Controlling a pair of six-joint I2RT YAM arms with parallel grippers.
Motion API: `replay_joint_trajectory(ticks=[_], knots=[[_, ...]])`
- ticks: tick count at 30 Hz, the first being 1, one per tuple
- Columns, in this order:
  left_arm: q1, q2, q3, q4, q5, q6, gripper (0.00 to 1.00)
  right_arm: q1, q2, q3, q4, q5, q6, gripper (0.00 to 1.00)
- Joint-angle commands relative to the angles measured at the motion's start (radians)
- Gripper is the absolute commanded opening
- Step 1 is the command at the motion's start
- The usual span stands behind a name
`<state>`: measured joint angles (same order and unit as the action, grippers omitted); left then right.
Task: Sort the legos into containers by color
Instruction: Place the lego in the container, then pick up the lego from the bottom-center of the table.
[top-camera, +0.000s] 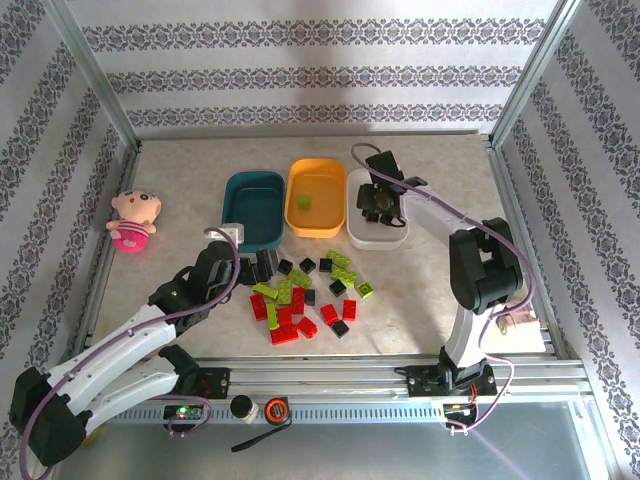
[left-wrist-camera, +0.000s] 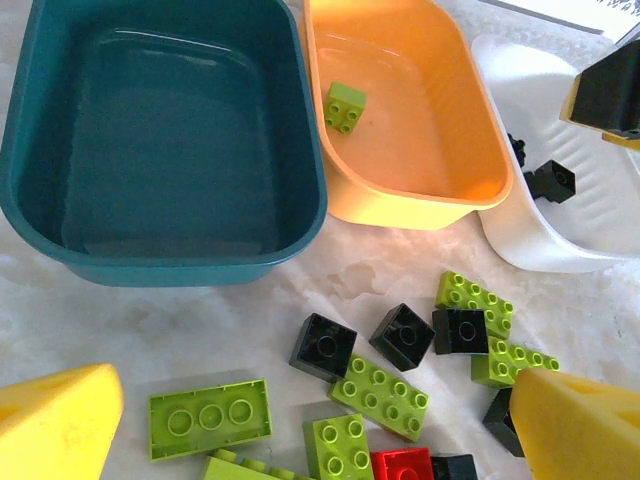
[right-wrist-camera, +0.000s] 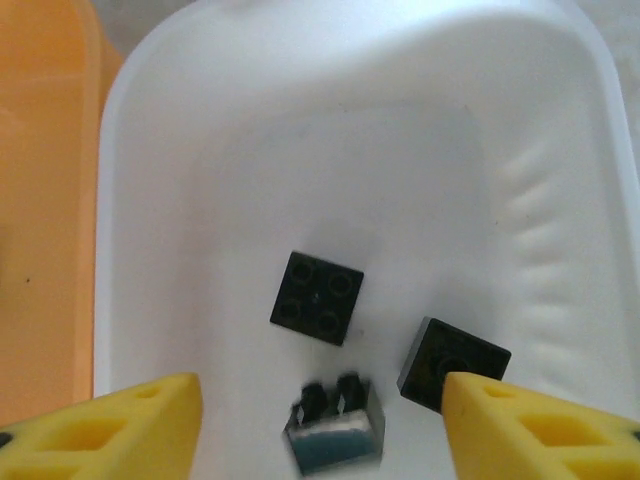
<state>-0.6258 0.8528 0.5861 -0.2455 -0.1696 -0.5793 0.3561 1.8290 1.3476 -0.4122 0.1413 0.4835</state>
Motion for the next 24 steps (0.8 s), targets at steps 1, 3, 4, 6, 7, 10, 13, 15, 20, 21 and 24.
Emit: replay_joint_trajectory(ticks=[1, 3, 4, 6, 7, 10, 13, 15, 20, 21, 24], knots=[[0.014, -0.007, -0.007, -0.032, -0.02, 0.01, 0.99, 0.01, -0.103, -0.024, -0.034, 0.005, 0.003, 0.7], [0.013, -0.007, -0.007, -0.031, -0.024, 0.013, 0.99, 0.022, -0.17, -0.08, -0.039, -0.014, 0.005, 0.71], [0.015, -0.009, -0.008, -0.031, -0.027, 0.012, 0.99, 0.033, -0.208, -0.115, -0.044, -0.029, 0.002, 0.72], [0.015, -0.01, -0.013, -0.026, -0.028, 0.013, 0.99, 0.058, -0.283, -0.182, -0.066, -0.04, -0.009, 0.73], [0.015, -0.009, -0.016, -0.024, -0.029, 0.013, 0.99, 0.075, -0.319, -0.22, -0.084, -0.047, -0.02, 0.74], [0.018, -0.007, -0.021, -0.009, -0.027, 0.014, 0.99, 0.127, -0.406, -0.328, -0.14, -0.073, -0.04, 0.75], [0.021, -0.001, -0.025, 0.008, -0.027, 0.018, 0.99, 0.182, -0.456, -0.426, -0.186, -0.117, -0.045, 0.75], [0.023, 0.009, -0.026, 0.021, -0.025, 0.015, 0.99, 0.214, -0.471, -0.475, -0.205, -0.145, -0.044, 0.75], [0.026, 0.037, -0.026, 0.043, -0.004, 0.0, 0.99, 0.279, -0.448, -0.515, -0.205, -0.19, -0.055, 0.73], [0.026, 0.04, -0.025, 0.039, -0.002, -0.003, 0.99, 0.287, -0.433, -0.513, -0.206, -0.193, -0.061, 0.72], [0.027, 0.04, -0.028, 0.031, -0.004, -0.007, 0.99, 0.31, -0.39, -0.51, -0.195, -0.19, -0.079, 0.7]])
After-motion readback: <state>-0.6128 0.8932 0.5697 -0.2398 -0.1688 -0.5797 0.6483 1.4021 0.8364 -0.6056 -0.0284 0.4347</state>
